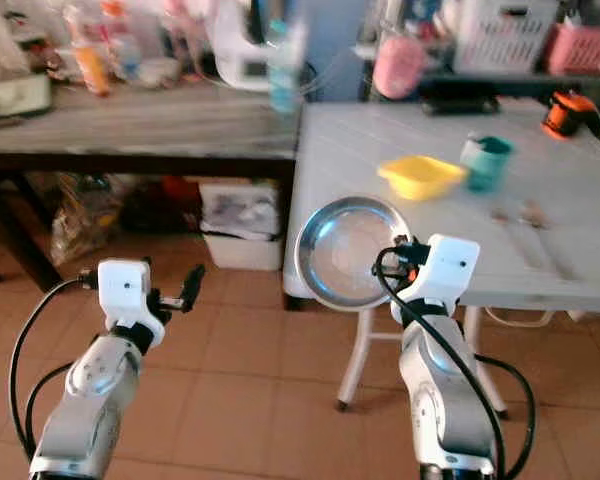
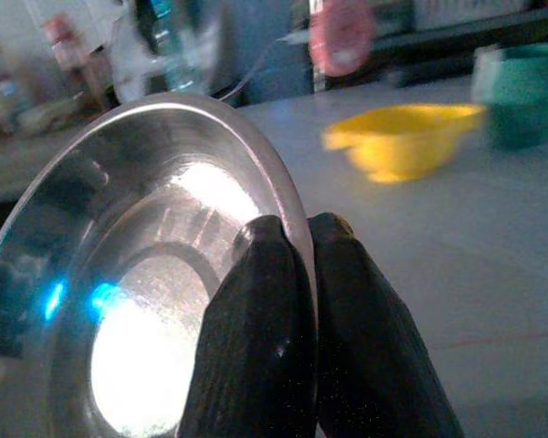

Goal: Setting the table

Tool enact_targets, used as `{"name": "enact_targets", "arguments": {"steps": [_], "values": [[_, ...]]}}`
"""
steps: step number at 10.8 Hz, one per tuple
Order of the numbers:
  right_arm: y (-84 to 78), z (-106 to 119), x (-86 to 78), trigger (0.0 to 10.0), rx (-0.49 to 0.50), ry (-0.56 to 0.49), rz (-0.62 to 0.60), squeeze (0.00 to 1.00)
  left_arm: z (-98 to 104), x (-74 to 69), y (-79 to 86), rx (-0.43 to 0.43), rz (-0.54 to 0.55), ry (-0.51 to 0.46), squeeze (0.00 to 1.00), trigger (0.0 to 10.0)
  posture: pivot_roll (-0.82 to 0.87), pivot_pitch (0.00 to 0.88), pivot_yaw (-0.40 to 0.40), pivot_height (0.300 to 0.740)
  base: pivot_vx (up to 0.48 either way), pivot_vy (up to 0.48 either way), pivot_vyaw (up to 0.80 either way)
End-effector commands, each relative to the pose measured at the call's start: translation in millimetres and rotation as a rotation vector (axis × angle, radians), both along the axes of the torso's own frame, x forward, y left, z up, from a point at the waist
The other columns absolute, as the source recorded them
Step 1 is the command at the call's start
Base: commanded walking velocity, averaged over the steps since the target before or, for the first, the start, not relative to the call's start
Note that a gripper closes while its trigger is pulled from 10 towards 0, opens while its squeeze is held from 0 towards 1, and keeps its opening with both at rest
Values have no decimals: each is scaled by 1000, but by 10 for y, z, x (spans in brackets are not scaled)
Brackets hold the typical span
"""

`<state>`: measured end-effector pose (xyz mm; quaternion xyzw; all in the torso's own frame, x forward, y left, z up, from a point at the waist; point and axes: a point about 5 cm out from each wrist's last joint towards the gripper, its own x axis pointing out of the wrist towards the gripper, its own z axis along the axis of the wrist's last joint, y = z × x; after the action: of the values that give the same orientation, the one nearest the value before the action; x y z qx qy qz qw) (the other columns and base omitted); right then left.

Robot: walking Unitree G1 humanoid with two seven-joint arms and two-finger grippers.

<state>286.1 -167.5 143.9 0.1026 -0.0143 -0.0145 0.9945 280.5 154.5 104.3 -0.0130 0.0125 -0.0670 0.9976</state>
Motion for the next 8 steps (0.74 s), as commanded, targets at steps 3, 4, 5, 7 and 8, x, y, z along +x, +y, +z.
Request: {"name": "enact_targets", "arguments": {"steps": [3, 4, 5, 7, 8], "values": [[74, 100, 78, 10000, -19, -43, 26, 0, -11, 19, 48, 20, 23, -5, 0, 10000, 79, 0, 18, 740, 0, 480, 0], [87, 133, 115, 10000, -35, -58, 35, 0, -27, 11, 10, 19, 8, -3, 0, 10000, 80, 0, 16, 740, 0, 480, 0], [79, 152, 143, 10000, -43, -66, 34, 0, -37, 14, -28, 12, -2, -2, 0, 10000, 85, 0, 13, 740, 0, 480, 0], [74, 145, 161, 10000, -44, -63, 31, 0, -33, 25, -24, 17, 6, -8, 0, 10000, 90, 0, 9, 740, 0, 480, 0], [89, 144, 168, 10000, -49, -67, 33, 0, -28, 28, -8, 21, 12, -12, 0, 10000, 94, 0, 8, 740, 0, 251, 0]]}}
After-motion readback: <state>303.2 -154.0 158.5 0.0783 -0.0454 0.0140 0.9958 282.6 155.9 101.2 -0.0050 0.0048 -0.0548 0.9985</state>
